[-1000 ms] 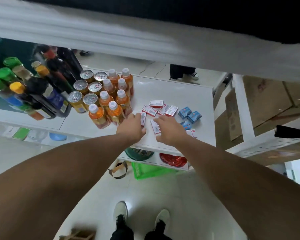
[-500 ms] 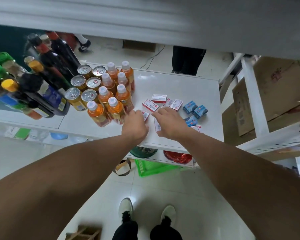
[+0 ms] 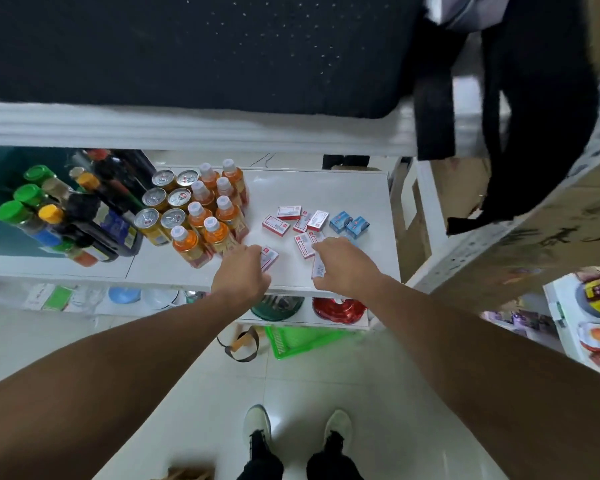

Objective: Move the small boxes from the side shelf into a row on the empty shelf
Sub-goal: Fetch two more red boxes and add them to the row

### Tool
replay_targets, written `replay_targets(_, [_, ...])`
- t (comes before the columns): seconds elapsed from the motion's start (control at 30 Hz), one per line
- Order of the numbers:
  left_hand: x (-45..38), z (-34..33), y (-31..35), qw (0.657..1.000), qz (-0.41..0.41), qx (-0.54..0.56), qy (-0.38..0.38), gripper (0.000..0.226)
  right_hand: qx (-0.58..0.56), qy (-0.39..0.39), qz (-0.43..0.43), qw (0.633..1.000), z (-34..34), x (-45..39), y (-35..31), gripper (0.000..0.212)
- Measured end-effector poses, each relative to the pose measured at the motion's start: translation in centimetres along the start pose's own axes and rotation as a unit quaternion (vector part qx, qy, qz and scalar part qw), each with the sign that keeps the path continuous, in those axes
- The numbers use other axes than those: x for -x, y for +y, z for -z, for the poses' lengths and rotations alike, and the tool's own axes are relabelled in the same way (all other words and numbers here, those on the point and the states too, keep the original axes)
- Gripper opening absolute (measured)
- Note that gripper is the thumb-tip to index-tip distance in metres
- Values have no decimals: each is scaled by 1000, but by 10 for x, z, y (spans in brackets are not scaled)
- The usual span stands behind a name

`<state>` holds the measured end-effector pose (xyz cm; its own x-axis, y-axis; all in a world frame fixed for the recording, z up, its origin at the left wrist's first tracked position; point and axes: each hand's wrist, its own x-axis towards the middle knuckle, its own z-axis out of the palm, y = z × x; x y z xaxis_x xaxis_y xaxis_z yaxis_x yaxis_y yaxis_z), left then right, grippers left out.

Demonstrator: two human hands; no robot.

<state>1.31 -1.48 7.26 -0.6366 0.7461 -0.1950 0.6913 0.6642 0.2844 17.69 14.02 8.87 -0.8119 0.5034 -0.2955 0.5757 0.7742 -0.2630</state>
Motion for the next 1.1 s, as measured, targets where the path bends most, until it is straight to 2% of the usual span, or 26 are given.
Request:
replay_targets(0.1, [17,12,18,999,-46,-1,-12,18,-1,20,0,1000,0,32,8,63])
replay_targets(0.23, [35,19,40,994,-100,-1,-34,36,-8,24,-46,999,-4,78,11,59])
replay_targets(0.33, [43,19,52,988,-143,8,-64,18,-32,53,-93,994,-9,110,9,50])
replay_targets(0.47, [55,11,62,973,-222,11,-66,13,-32,97,-154,983,-20,155,9,35])
replay_targets(0.5, [61,6,64,968,-241,15,-70,21,-33,100,-173,979,-23,168,7,27])
replay_targets(0.57, [79,-5,71,955,-277,23,-100,48,-37,88,-208,973,-29,198,2,20])
replay_targets(0.6, [90,-10,75,949,-293,26,-115,55,-40,85,-223,970,-34,214,0,22])
replay_targets(0.7, [121,-23,91,923,-359,30,-138,50,-58,93,-278,954,-48,267,-5,37])
replay_targets(0.77, [141,-30,105,904,-398,26,-153,51,-75,91,-322,939,-56,305,-7,18])
replay_targets(0.8, [149,-33,114,895,-416,24,-159,51,-77,90,-336,934,-58,323,-7,16])
replay_targets(1.0, [207,-39,186,848,-501,13,-174,49,-68,127,-418,897,-63,431,8,15])
replay_targets(1.1, [239,-45,227,826,-536,-7,-174,54,-72,155,-454,874,-69,478,21,25])
